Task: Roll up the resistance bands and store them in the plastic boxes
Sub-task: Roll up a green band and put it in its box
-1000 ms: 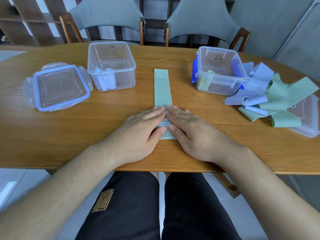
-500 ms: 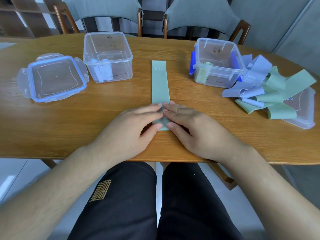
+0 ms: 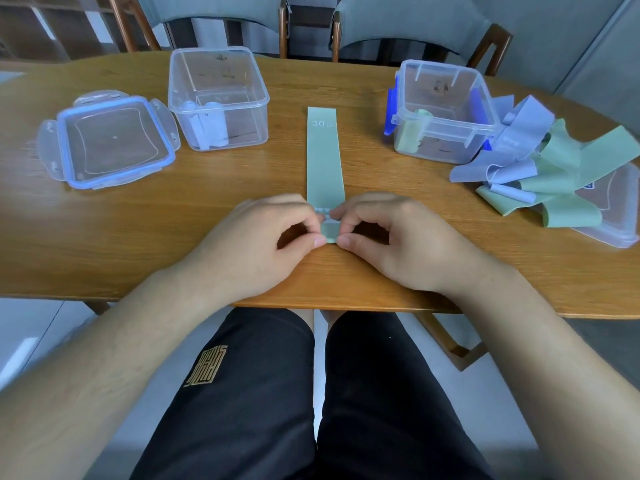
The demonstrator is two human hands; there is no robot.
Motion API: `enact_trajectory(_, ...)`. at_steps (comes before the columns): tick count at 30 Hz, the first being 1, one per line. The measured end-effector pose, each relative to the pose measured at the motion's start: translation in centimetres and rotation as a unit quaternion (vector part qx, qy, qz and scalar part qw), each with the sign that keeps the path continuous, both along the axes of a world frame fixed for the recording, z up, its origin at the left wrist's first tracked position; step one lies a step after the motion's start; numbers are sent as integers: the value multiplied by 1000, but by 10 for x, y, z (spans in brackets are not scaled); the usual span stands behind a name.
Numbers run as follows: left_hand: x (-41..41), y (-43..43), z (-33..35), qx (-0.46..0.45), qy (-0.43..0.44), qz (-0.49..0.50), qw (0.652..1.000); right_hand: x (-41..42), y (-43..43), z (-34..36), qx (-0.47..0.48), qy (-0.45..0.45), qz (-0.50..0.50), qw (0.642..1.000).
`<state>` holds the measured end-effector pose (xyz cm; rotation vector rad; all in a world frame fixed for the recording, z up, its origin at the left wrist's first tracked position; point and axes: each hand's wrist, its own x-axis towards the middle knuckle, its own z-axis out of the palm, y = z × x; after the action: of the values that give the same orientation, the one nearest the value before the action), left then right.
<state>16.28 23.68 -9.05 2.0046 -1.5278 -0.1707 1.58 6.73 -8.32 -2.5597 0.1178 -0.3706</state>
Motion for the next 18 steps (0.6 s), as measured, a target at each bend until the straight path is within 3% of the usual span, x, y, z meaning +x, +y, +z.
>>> enact_trajectory(8,-4,-8,5,-4,1,27,1000,14,-6,4,17,24,-25,999)
enact_trajectory(15,-8,-8,-7,-29,-77,31,996,9,4,-7,-117,-52,-26,991)
enact_trajectory(18,-13,-8,-12,-59,-119,41,990,9,7,-8,-143,-44,-18,989)
